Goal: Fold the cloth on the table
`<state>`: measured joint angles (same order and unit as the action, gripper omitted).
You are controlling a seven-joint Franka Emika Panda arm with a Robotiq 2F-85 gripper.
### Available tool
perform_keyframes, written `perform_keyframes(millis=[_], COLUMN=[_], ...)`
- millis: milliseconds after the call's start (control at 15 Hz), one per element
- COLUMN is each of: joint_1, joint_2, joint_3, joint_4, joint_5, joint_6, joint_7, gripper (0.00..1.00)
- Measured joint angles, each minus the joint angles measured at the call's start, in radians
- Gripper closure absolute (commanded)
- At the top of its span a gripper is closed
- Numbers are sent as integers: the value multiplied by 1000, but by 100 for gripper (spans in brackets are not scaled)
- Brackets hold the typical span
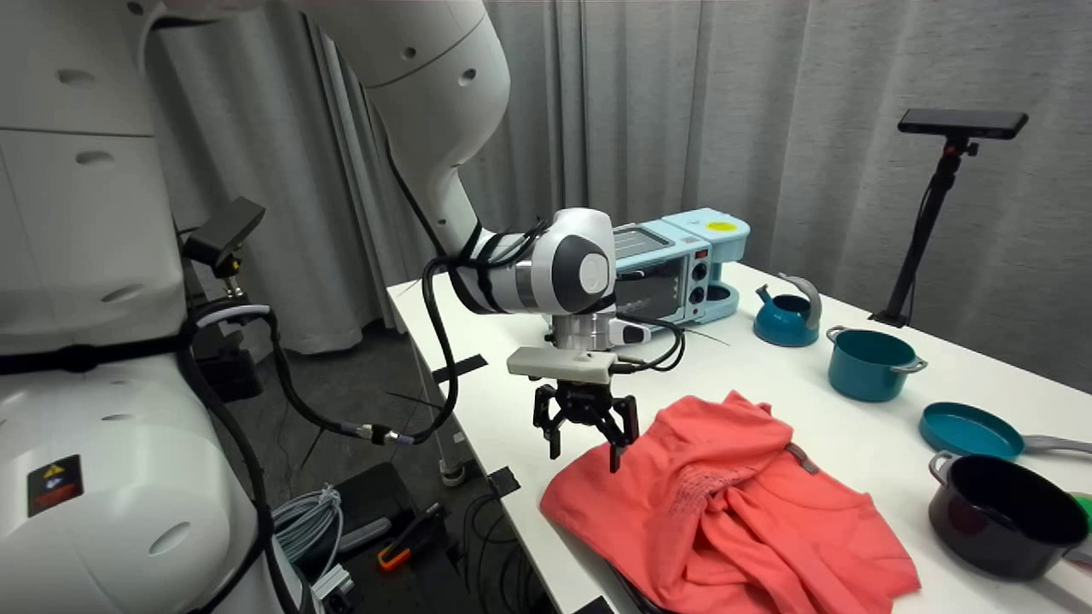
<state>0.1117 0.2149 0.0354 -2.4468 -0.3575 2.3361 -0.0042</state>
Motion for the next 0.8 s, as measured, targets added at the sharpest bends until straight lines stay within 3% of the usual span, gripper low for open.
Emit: perform_keyframes(millis=[267, 333, 400, 800], joint_1=[0, 0, 0, 0], joint_2=[27, 37, 48, 86], joint_3=[4, 4, 4, 5], joint_4=[-15, -15, -15, -8], joint_5=[-6, -7, -8, -8], joint_6=[0, 0, 0, 0], joint_7=[-2, -2, -2, -2], gripper=[6, 15, 31, 77])
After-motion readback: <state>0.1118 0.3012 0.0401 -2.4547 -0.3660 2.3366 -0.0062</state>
